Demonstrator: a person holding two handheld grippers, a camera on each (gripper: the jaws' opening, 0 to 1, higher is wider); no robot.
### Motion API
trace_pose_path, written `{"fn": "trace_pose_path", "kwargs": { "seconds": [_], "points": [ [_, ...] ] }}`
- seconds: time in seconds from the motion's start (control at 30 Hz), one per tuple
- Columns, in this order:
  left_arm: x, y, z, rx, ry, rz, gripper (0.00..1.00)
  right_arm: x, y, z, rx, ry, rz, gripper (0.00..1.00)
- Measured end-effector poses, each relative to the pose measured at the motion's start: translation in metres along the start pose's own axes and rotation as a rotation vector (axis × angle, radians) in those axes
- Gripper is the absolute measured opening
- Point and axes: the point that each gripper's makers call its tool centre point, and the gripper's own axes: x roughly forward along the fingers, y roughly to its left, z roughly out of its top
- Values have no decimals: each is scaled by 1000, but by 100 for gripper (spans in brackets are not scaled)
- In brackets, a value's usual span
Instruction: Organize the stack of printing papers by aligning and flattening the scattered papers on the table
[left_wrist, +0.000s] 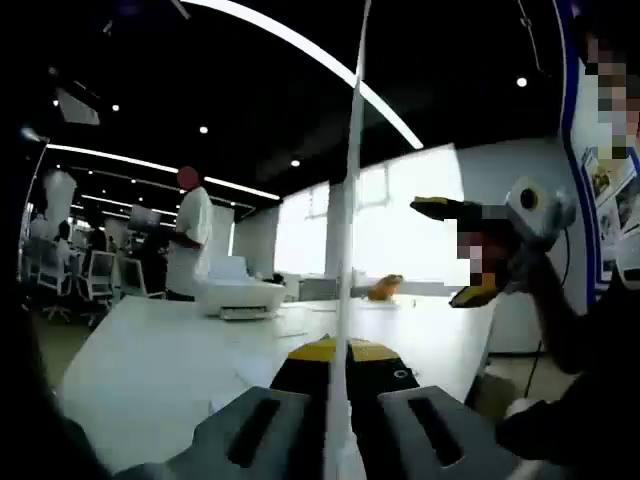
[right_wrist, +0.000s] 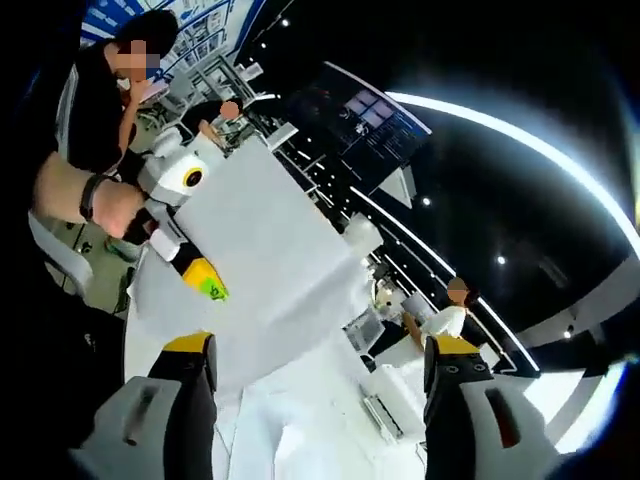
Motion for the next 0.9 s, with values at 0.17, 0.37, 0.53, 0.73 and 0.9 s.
{"fn": "trace_pose_path", "kwargs": {
  "seconds": [0.17, 0.37, 0.53, 0.73, 0.9],
  "points": [
    [-1, 1, 2, -14, -9, -1, 6, -3, -8, -14, 51, 39, -20, 83],
    [-2, 3, 4, -52, -25, -3, 6, -9, -17, -31, 100, 68, -44, 84],
    [-3, 5, 4, -69, -30, 2, 6, -14, -25, -44, 120, 91, -68, 84],
    [-5, 8, 6, -95, -42, 5, 6, -21, -30, -58, 138, 117, -86, 84],
    [-7, 9, 6, -95, -42, 8, 6, -30, -37, -80, 168, 156, -113, 83]
  ]
}}
